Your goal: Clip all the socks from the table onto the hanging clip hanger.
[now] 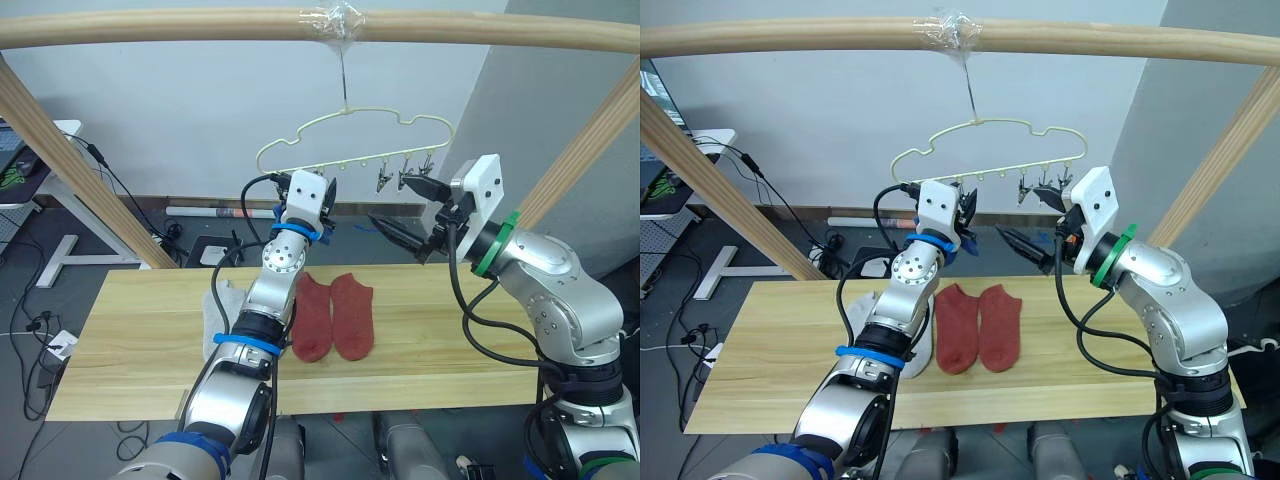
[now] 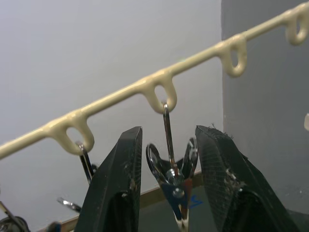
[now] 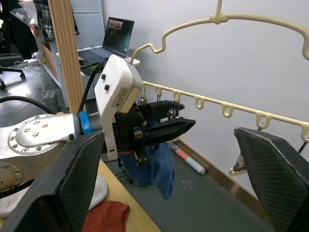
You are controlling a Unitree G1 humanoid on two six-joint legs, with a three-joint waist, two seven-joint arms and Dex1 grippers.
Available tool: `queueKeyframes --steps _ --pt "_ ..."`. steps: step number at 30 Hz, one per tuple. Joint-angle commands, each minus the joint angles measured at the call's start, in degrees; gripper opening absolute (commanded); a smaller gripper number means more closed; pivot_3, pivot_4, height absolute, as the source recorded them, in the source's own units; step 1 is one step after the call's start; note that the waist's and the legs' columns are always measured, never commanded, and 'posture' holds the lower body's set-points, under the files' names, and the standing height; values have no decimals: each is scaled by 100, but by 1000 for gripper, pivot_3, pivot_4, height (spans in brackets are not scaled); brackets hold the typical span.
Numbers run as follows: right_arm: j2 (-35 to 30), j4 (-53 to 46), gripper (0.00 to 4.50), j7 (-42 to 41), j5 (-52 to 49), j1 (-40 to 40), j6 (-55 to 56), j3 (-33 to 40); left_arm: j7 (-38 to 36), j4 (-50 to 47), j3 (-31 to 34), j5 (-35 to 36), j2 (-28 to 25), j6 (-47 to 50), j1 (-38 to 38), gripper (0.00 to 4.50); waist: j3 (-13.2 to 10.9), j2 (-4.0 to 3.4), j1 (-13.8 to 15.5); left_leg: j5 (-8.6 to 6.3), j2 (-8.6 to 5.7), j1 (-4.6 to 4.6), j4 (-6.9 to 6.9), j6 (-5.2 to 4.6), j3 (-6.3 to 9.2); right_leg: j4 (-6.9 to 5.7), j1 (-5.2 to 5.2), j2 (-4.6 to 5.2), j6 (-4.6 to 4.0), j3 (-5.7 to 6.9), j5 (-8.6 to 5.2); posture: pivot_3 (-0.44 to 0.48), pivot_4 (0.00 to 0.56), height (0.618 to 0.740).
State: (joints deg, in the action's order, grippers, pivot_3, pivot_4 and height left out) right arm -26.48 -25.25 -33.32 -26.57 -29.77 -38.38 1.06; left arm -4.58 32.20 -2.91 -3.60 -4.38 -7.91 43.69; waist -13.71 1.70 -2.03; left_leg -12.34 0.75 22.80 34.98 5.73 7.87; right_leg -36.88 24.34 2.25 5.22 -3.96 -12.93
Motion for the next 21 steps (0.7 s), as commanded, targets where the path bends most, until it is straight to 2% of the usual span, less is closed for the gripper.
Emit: queueKeyframes --steps 1,2,3,4,6,9,16,21 --pt "-28 -141 4500 27 -70 38 126 148 -30 -51 104 113 39 -93 139 1760 0 0 -1 0 0 0 0 0 0 0 0 0 0 0 0 -43 193 740" --pt "-28 -147 4500 34 -73 38 120 151 -37 -63 113 132 49 -91 127 1760 0 0 -1 0 0 0 0 0 0 0 0 0 0 0 0 -43 193 740" --pt "-27 -153 4500 41 -76 38 115 152 -44 -75 118 140 56 -92 118 1420 0 0 -2 0 0 0 0 0 0 0 0 0 0 0 0 -43 193 740" --pt "-28 -164 4500 46 -77 38 108 149 -56 -106 113 130 56 -109 107 1327 0 0 -2 0 0 -1 0 0 0 0 0 0 0 0 0 -43 193 740" --pt "-28 -158 4500 52 -72 23 103 136 -61 -127 109 114 58 -119 113 712 0 0 -2 0 0 -1 0 0 0 -1 0 0 0 0 0 -42 194 740" --pt "-21 -174 4500 71 -61 21 93 111 -55 -184 95 98 58 -122 105 274 0 0 -3 0 0 -1 0 0 0 -1 0 0 0 0 0 -42 194 740" --pt "-5 -139 4500 109 8 59 132 -4 -88 -323 64 61 41 -86 77 261 0 0 -1 0 0 -1 1 0 0 -3 0 0 -1 0 1 -37 193 740" --pt "-84 637 4500 448 1271 526 466 -1178 -507 -721 115 334 -32 666 10 261 1 -1 -6 0 0 -4 1 0 0 -2 -3 0 -1 0 0 -31 192 740"
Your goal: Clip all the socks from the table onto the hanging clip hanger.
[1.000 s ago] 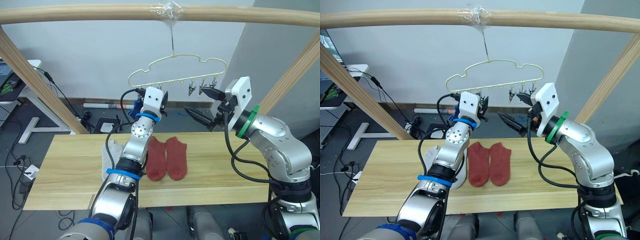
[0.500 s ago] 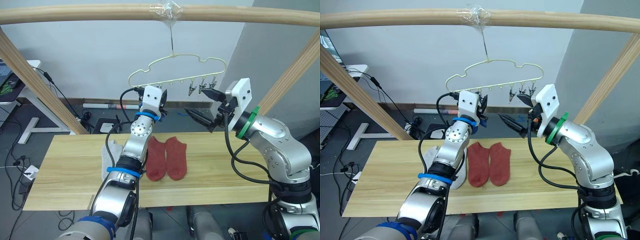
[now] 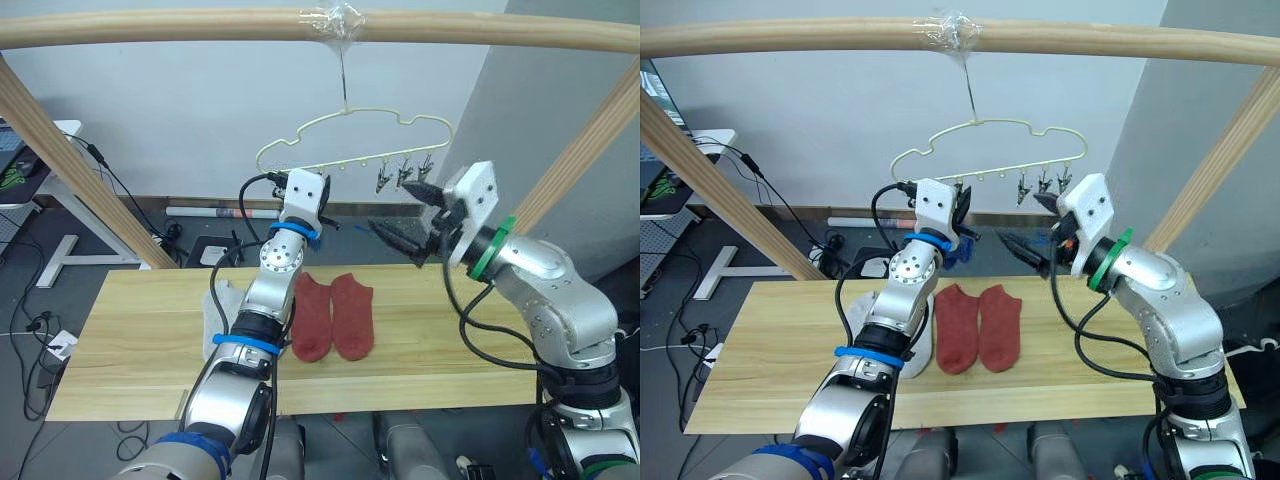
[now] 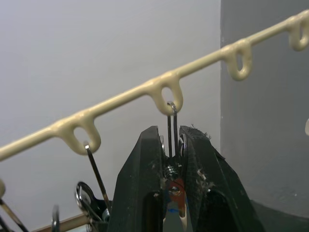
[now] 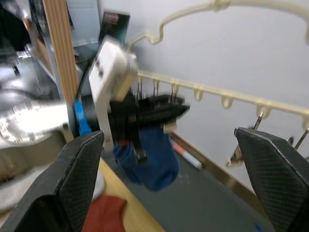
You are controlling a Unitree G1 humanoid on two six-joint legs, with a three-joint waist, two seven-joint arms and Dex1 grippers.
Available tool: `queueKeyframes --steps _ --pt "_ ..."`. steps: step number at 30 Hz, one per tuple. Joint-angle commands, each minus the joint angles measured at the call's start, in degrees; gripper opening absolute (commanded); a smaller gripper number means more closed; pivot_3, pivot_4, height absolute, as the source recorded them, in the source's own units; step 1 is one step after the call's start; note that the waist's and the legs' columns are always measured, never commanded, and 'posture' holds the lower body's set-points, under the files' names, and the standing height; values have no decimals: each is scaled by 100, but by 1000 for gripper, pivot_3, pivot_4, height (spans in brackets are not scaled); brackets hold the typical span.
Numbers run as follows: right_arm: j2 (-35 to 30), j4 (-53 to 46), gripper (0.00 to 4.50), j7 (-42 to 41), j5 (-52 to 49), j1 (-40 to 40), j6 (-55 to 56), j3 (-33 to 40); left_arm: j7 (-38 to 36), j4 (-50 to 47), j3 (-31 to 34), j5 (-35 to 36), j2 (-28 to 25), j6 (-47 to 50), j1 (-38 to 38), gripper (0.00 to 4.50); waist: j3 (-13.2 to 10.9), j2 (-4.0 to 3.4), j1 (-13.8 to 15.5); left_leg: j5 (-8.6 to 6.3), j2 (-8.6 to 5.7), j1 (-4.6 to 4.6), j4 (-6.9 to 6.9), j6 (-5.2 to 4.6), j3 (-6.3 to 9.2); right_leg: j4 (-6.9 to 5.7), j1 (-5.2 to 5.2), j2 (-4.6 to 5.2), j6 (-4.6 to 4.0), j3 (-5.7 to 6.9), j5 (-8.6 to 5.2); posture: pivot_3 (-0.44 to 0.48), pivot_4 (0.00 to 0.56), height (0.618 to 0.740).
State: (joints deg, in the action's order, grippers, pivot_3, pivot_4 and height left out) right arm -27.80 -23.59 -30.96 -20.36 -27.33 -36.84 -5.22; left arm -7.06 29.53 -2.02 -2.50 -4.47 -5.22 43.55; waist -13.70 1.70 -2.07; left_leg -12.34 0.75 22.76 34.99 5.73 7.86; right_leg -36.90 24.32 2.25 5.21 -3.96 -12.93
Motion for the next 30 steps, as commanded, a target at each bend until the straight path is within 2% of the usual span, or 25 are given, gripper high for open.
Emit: queueKeyframes --steps 1,5,8,10,14,18,21,24,30 --pt "129 817 4500 260 888 385 503 -813 -421 -613 97 407 -37 684 -7 261 0 0 -9 0 0 -1 0 0 0 -1 0 0 0 0 0 -27 192 740" --pt "702 2265 4500 458 1534 374 1310 -1424 -878 -1298 342 1052 -155 1766 -136 261 0 -1 -80 1 1 -4 2 0 -2 -5 -1 0 0 -2 0 -10 193 740" --pt "1088 3282 4500 404 1844 187 1779 -1678 -957 -1607 410 1102 -348 2095 -203 261 0 -2 -148 1 2 -7 2 0 -2 -10 0 -1 -1 -3 1 -10 193 740" --pt "1225 3658 4500 356 1960 123 1990 -1704 -948 -1722 402 1093 -423 2199 -232 261 0 -2 -139 2 3 -12 2 -1 -2 -13 -2 -2 -2 -3 1 20 193 740" --pt "1881 5852 4500 564 2283 -500 2739 -1735 -913 -2034 383 1100 -444 2420 -472 261 0 -2 -118 2 3 -17 4 -1 -2 -9 -8 -3 -23 -3 17 44 189 740" --pt "2171 6984 4500 488 2374 -810 3044 -1575 -906 -2305 345 1095 -404 2588 -622 261 1 -2 -87 2 3 -19 1 0 1 -9 -12 -2 -28 -2 20 64 187 740" --pt "2303 7437 4500 344 2317 -858 3043 -1391 -910 -2389 340 1085 -419 2664 -675 261 9 -4 -74 2 2 -27 2 0 0 -7 -21 -2 -28 -3 20 71 184 740" --pt "2150 7484 3940 66 2541 -681 3211 -1520 -921 -2463 342 1079 -444 2721 -719 261 23 -5 -66 3 2 -39 1 -1 1 -14 -27 -3 -23 -3 17 76 182 740" --pt "1529 6728 1864 -182 2855 -41 3332 -1602 -1031 -2554 343 1116 -512 2838 -785 261 48 -5 -50 3 2 -73 0 -1 0 -8 -61 -3 -3 -4 4 64 179 740"
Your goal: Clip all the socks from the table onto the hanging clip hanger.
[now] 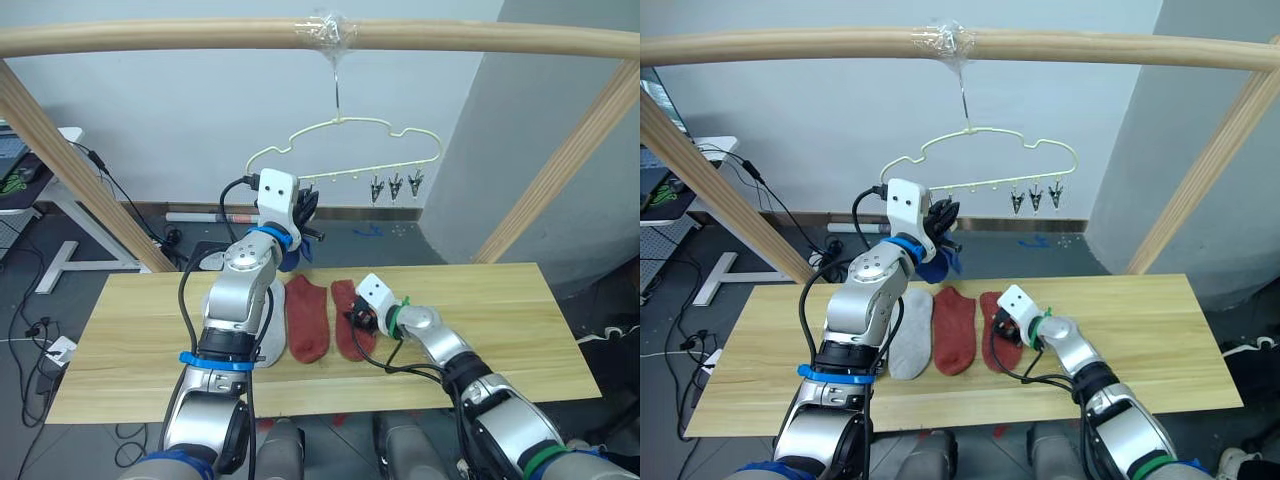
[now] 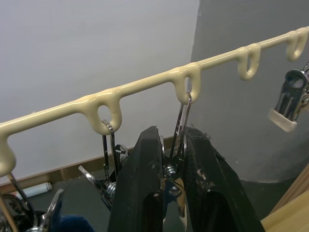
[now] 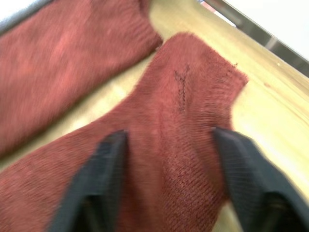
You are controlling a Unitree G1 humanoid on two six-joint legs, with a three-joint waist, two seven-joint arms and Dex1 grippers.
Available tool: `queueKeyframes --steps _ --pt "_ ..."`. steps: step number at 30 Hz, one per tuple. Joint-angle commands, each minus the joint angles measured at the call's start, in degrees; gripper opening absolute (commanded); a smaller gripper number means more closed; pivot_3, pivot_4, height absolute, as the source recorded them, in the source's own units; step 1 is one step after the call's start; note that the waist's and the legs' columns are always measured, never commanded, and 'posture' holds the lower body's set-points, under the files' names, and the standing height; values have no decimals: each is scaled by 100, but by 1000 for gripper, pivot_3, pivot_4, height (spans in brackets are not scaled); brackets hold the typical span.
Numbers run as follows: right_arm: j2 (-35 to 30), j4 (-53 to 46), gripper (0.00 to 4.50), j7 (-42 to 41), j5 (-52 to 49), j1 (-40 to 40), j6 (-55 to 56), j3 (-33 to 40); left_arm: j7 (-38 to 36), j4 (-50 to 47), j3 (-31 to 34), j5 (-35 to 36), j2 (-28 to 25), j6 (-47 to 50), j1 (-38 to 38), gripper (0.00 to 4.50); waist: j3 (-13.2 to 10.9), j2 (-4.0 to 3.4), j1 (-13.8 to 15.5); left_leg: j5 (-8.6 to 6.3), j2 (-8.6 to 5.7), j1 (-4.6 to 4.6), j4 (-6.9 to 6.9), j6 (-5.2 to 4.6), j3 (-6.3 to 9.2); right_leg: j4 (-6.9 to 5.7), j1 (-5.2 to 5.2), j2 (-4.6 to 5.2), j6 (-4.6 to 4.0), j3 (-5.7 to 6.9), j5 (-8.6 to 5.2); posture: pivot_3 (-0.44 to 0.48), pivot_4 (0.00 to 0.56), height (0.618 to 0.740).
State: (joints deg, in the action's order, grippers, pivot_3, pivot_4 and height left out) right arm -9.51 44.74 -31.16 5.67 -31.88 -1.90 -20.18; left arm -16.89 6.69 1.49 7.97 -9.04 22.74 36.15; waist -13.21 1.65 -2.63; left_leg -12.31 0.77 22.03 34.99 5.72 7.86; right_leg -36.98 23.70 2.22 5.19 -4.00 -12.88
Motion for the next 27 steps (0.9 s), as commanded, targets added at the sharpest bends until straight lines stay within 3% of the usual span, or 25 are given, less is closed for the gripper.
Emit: queueKeyframes --steps 1,5,10,15,21,27 --pt "-412 -270 1493 -197 311 520 -139 -144 -82 -286 -17 78 -63 69 -58 261 1 1 9 -1 0 -14 -1 0 0 3 -15 0 1 0 -1 60 178 740" --pt "-761 -953 82 -339 321 921 -121 -110 -229 -328 -29 186 -67 211 -96 261 10 1 22 0 0 -31 2 -1 0 4 -34 0 4 0 0 46 177 740" --pt "-1480 -3072 31 -667 104 1649 16 190 -289 -483 740 1563 253 1774 -63 261 13 -2 43 0 -1 -25 3 -1 0 10 -35 2 6 -1 0 25 177 740" --pt "-1788 -5092 31 -623 149 2024 -445 455 159 -536 2165 3783 633 4014 264 261 12 -2 -104 -1 2 -24 3 -2 0 3 -28 0 8 -1 -2 15 179 740" --pt "-1644 -6155 31 -378 187 2052 -1274 566 568 -426 2548 4433 559 4558 417 261 15 3 -84 0 1 -22 6 -1 0 7 -26 -1 9 -2 -2 -11 181 740" --pt "-1422 -6576 31 -229 368 1731 -1753 451 809 -407 2580 4779 576 4727 407 261 15 3 -63 -1 0 -12 5 1 -1 12 -21 0 8 -2 -2 -19 185 740"
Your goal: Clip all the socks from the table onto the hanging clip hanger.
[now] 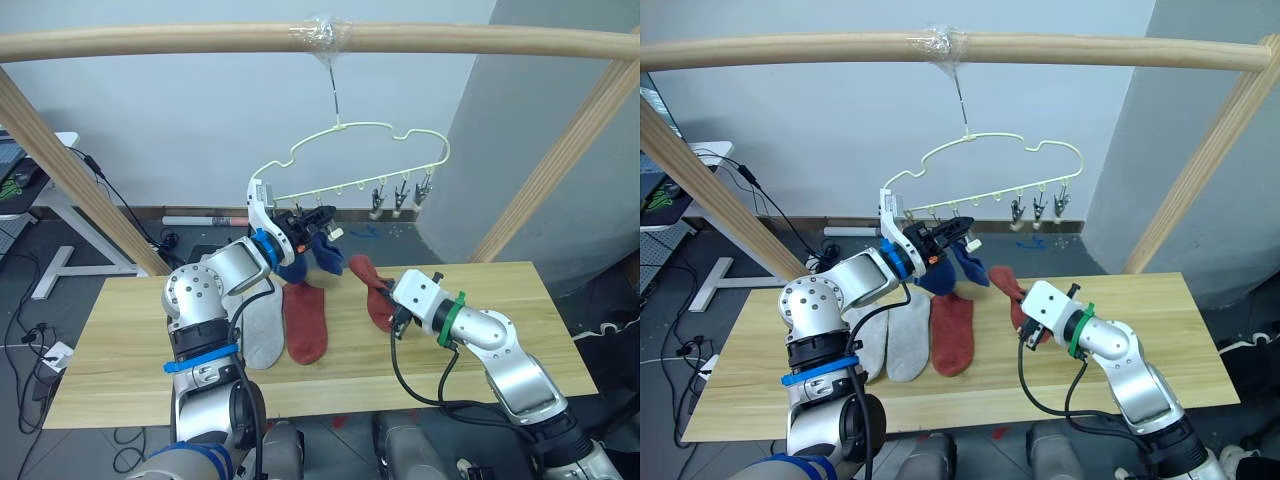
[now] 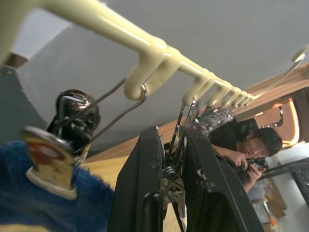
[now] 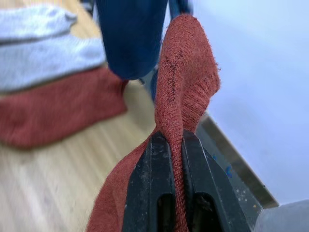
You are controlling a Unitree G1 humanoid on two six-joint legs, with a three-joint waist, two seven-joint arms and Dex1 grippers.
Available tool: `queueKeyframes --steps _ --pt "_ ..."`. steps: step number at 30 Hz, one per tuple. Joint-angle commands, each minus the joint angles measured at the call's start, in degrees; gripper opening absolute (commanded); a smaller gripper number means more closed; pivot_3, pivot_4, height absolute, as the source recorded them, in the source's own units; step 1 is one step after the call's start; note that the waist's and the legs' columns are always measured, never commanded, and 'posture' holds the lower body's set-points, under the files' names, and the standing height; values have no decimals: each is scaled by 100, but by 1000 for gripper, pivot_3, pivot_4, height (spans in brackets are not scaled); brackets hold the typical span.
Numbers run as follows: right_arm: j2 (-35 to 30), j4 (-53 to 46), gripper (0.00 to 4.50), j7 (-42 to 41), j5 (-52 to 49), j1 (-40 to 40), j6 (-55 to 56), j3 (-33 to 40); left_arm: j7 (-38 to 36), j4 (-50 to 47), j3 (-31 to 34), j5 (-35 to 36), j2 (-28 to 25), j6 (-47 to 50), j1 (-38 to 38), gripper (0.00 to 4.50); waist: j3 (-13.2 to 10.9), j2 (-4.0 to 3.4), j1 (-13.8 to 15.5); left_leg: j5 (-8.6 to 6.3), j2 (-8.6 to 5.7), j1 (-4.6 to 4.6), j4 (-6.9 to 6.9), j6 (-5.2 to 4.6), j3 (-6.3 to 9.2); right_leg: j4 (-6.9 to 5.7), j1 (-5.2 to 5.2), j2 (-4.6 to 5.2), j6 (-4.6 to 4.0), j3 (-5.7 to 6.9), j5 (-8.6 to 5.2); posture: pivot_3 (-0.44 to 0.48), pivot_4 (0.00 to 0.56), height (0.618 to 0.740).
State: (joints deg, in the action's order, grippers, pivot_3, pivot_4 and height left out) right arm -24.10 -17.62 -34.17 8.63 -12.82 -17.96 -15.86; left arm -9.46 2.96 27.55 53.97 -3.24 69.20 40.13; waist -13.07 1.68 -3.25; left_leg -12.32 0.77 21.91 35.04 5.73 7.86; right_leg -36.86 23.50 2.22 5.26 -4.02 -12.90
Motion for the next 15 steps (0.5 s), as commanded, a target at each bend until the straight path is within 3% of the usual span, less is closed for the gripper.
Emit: queueKeyframes --steps 1,15 --pt "46 -363 31 74 75 -205 -193 13 74 -39 -48 200 -14 82 2 261 0 0 -1 0 0 0 0 0 0 0 1 0 0 0 0 -19 185 740" --pt "101 -494 31 11 117 -517 -444 -160 172 -87 -167 398 -69 27 -20 261 -3 3 -2 -1 0 2 -4 1 -1 3 4 0 -2 0 -1 -20 198 740"
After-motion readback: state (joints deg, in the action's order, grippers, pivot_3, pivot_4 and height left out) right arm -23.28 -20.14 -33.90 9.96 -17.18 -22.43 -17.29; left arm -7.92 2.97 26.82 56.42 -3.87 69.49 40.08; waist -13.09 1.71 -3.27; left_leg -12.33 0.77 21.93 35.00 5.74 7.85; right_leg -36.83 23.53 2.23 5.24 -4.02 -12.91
